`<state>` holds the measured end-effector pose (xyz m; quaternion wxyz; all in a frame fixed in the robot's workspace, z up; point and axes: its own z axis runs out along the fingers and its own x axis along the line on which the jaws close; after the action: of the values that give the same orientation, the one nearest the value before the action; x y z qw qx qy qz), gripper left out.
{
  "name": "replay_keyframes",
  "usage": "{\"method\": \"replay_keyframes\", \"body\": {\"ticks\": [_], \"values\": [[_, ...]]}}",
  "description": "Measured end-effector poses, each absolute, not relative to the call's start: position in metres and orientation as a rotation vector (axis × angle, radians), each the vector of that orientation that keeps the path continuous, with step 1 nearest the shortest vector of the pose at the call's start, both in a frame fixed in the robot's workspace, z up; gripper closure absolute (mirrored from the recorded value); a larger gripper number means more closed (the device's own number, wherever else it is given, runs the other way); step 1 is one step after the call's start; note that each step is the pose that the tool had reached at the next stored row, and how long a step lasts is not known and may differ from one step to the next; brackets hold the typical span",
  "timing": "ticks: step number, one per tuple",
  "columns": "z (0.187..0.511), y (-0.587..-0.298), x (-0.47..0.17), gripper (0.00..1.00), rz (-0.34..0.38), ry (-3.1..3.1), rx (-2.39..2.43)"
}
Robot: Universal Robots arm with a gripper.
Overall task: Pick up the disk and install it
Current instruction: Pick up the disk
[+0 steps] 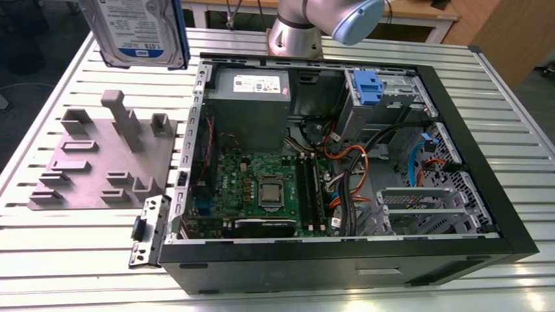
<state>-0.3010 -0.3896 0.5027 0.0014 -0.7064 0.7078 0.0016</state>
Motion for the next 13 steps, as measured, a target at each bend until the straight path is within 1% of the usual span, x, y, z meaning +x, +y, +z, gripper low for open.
{"method": "replay_keyframes", "body": {"ticks": [13], "values": [[0.5027, -0.3896, -0.295, 0.64, 0.005, 2.222, -2.217]]}}
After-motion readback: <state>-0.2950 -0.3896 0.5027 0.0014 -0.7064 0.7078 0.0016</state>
